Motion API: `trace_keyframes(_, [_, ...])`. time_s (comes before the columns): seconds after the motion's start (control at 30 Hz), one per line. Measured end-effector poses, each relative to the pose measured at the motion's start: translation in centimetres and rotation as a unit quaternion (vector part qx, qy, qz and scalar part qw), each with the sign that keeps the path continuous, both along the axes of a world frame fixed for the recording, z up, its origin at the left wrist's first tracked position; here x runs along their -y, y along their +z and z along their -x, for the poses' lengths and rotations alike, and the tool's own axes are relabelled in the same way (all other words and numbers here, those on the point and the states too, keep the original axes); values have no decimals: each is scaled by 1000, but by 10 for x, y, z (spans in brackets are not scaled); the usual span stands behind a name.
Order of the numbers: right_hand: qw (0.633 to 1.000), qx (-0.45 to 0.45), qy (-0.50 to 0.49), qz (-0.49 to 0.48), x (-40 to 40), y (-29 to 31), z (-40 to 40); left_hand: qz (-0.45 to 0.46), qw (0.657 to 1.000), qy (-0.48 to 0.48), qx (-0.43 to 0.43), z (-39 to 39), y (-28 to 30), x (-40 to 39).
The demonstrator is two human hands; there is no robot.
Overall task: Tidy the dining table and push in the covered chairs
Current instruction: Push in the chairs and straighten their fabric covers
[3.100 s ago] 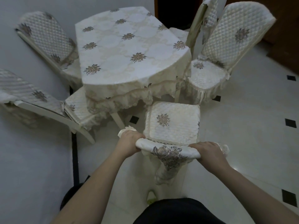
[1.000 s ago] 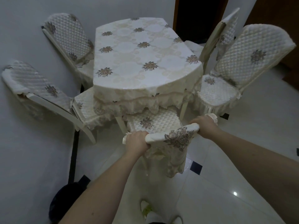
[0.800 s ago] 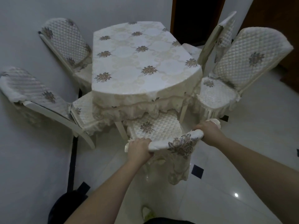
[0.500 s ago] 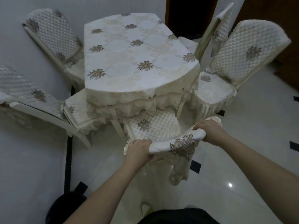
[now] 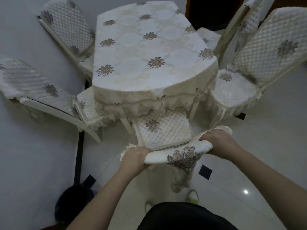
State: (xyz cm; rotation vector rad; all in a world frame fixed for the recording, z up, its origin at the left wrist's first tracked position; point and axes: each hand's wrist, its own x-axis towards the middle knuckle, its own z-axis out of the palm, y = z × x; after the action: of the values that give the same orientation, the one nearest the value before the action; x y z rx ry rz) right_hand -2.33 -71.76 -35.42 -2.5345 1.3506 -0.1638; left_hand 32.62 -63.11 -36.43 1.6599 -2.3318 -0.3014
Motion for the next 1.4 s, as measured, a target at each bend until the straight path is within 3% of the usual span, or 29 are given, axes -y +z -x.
trace_keyframes(0.27, [985, 110, 90, 98, 5, -4, 10, -55, 997, 35, 30, 0, 0, 0])
trace_keyframes(0.73, [991, 116, 40, 51, 15, -9, 14, -43, 996, 16, 70, -1, 23, 39])
trace_keyframes(1.1, [992, 114, 52, 36, 43, 4, -35, -70, 992, 87, 67, -43, 18, 55])
trace_keyframes(1.4, [993, 95, 61, 37, 77, 27, -39, -91, 985, 114, 96, -34, 35, 80])
